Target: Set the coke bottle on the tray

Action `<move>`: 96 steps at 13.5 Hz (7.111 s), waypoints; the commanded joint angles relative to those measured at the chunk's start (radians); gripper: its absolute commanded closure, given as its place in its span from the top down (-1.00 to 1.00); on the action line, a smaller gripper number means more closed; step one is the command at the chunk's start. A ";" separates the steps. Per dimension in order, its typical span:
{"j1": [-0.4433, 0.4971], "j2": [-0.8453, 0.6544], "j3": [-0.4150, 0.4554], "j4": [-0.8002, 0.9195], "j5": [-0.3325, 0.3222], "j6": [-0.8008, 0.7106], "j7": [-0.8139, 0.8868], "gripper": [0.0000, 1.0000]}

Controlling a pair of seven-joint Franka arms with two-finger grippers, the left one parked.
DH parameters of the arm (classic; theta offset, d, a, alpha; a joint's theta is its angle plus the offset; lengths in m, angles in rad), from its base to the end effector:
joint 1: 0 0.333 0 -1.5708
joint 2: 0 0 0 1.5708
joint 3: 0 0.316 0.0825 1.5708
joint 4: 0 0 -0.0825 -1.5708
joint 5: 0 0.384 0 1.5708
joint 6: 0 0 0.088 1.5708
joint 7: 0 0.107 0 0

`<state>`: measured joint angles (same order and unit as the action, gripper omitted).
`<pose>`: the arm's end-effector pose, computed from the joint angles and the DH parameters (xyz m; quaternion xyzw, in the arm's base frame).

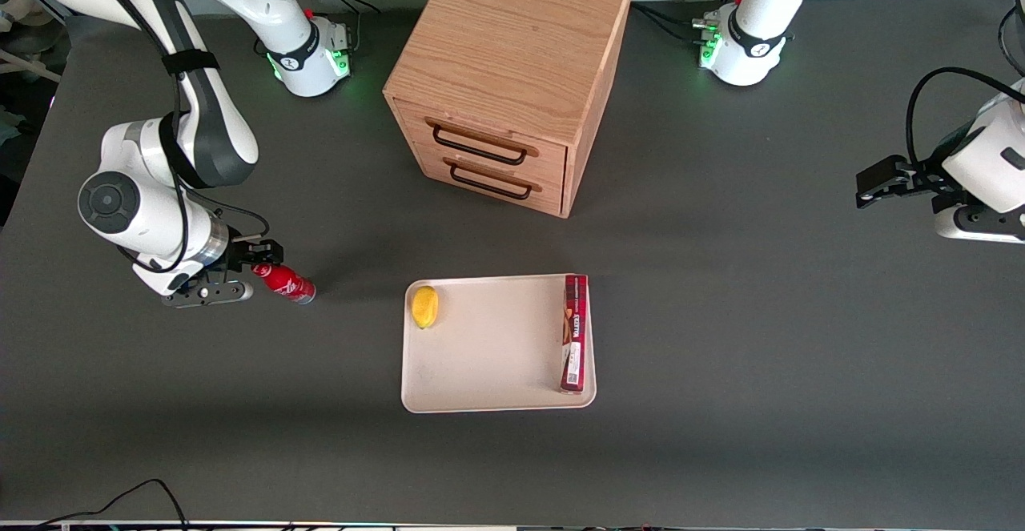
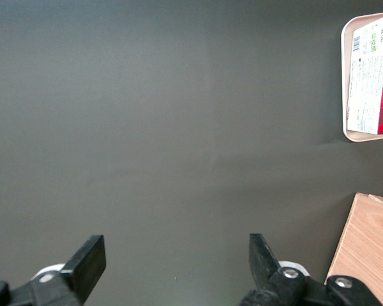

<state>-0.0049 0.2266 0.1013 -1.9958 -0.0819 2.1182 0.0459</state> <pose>0.5810 0.0508 0.3402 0.9973 0.0476 -0.0495 0.0260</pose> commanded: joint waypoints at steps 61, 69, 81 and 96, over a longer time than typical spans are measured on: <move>0.329 0.605 0.072 0.922 -0.124 -0.107 0.600 -1.00; 0.321 0.583 0.077 0.916 -0.191 -0.122 0.600 1.00; 0.113 0.217 0.084 0.907 -0.032 -0.722 0.209 1.00; 0.018 -0.274 -0.052 0.397 0.050 -0.520 0.098 1.00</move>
<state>-0.0560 -0.0166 0.1352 -1.5652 -0.0565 1.5715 0.1695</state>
